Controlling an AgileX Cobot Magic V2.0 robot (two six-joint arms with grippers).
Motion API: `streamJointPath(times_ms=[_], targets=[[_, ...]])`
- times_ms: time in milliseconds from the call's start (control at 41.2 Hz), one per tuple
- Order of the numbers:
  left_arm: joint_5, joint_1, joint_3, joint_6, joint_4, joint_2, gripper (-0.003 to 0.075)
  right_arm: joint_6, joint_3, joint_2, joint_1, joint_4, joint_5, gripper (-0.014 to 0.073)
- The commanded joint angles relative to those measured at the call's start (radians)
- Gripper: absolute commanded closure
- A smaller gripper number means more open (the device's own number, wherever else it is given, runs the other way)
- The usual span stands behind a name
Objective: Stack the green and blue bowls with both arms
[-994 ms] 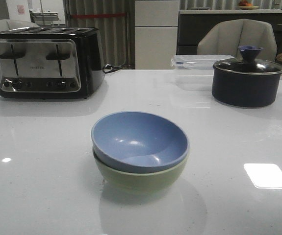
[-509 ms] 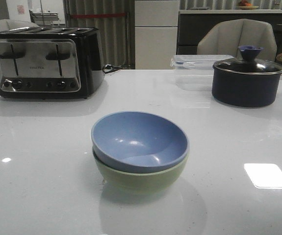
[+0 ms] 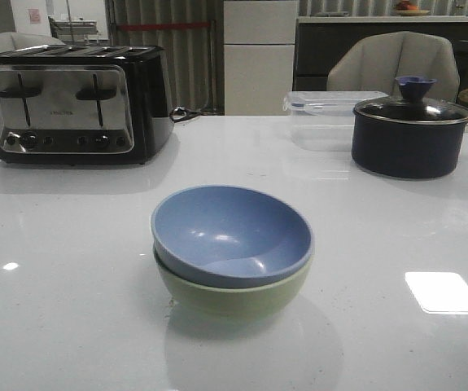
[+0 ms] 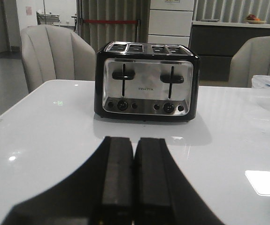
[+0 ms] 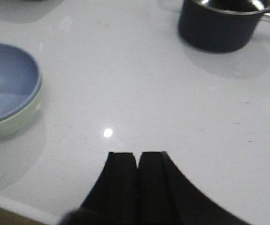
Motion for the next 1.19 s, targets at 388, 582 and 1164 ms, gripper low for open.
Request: streamJointPath(times_ms=[388,582,1164], targets=[[-0.091,0.001,0.004,-0.007,-0.002,-0.019,0.0627,0.000,0.263,-0.327,-0.187,-0.007,-0.375,0.0540],[-0.091,0.001,0.004,-0.007,-0.002,-0.019,0.0627,0.000,0.263,-0.327,-0.187,-0.005,-0.455,0.0540],[-0.091,0.001,0.004,-0.007,-0.002,-0.019,0.0627,0.000,0.263,-0.328,-0.185,0.045,-0.520,0.0540]])
